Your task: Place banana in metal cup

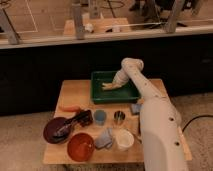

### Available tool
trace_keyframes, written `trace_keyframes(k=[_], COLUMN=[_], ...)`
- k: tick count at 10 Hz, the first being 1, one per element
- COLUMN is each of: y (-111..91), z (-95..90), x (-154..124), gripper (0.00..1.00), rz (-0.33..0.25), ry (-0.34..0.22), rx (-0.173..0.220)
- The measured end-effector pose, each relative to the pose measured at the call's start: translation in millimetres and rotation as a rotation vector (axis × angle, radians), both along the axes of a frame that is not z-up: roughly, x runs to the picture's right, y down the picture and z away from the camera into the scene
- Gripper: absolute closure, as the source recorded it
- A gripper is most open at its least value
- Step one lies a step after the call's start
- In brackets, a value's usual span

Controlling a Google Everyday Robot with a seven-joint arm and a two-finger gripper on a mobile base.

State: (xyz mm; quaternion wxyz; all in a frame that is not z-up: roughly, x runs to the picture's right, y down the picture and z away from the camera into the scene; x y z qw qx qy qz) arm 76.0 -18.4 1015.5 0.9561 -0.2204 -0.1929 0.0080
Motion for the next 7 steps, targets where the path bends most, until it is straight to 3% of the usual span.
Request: trace_keyframes(k=[2, 3, 4, 7], y=[-7.3, -14.8, -21.3, -39.7], z=[-13.1, -26.8, -38.9, -86.4], x=[2.4, 6.1, 6.9, 13.8], gripper=[0.83, 0.94, 0.99, 1.00], rz=[0.029, 0.049, 0.056, 0.063], ry=[-0.016, -0.025, -0.031, -0.067], rx=[0.010, 0.020, 0.031, 0.050])
